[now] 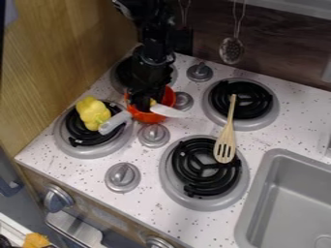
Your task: Take the knife and put it on the lower right burner
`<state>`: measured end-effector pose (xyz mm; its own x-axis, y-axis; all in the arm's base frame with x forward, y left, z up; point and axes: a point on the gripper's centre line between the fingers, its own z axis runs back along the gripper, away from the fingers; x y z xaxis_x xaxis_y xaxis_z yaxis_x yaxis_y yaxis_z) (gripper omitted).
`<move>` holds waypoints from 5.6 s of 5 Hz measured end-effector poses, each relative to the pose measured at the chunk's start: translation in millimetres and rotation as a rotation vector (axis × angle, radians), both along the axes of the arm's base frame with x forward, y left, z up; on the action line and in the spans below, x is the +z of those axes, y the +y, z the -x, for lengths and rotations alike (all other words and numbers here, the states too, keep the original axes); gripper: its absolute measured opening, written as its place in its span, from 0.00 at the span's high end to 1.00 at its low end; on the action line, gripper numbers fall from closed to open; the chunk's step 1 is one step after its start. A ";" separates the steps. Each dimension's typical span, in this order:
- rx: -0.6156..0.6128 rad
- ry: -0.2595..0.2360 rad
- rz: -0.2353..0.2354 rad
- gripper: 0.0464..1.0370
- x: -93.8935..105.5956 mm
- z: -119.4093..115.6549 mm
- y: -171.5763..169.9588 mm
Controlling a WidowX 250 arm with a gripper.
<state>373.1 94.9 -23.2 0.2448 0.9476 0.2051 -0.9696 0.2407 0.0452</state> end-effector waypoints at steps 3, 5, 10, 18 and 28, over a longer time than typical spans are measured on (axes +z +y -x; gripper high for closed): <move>0.001 -0.016 -0.062 0.68 29.5 0.1 -6.5; -0.246 -0.070 0.005 0.68 51.3 -12.9 -27.3; -0.534 -0.065 0.040 0.68 41.9 13.6 -97.8; 0.288 -0.158 0.077 0.68 1.0 81.0 -60.4; -0.018 -0.032 0.184 0.04 61.3 49.1 -73.1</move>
